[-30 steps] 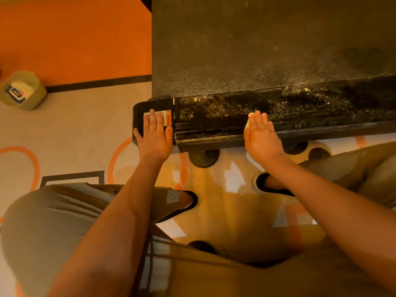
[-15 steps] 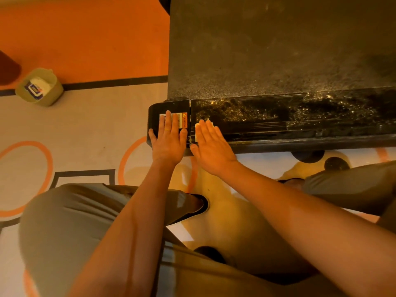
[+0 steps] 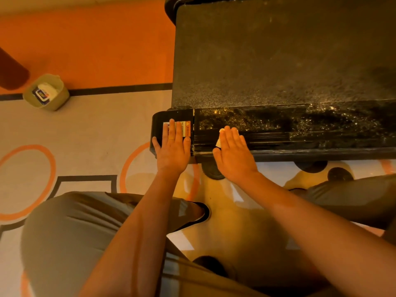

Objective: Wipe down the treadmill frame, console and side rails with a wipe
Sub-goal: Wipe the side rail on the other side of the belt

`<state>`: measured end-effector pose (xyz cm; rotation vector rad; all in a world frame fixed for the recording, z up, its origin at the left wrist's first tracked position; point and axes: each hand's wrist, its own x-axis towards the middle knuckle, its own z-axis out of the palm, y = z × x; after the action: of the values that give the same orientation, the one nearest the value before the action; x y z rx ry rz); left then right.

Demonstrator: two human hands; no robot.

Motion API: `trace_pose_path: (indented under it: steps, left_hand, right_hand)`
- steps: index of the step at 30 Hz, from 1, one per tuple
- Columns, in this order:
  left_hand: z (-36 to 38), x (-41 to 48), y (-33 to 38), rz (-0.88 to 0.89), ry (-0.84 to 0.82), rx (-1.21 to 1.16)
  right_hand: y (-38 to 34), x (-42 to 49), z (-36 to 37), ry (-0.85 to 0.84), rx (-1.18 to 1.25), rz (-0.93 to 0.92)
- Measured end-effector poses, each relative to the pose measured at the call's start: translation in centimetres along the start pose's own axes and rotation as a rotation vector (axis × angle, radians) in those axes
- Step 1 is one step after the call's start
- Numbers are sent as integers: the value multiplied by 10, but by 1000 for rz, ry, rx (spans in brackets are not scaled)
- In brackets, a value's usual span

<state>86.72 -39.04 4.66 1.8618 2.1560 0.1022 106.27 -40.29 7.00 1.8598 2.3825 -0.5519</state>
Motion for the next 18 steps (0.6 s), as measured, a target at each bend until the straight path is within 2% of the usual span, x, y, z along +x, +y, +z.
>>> trace_pose_path:
  steps: [4, 7, 11, 14, 18]
  left_hand:
    - [-1, 0, 0, 4, -7, -2]
    - [-1, -1, 0, 5, -1, -2]
    - [-1, -1, 0, 11, 13, -15]
    - [-2, 0, 1, 13, -7, -14]
    - [-3, -1, -1, 18, -26, 2]
  right_hand:
    - [-20, 9, 2, -17, 17, -50]
    - [8, 1, -3, -4, -2, -91]
    - [53, -19, -9, -3, -11, 7]
    - [38, -19, -5, -3, 37, 78]
    - [2, -4, -1, -19, 55, 24]
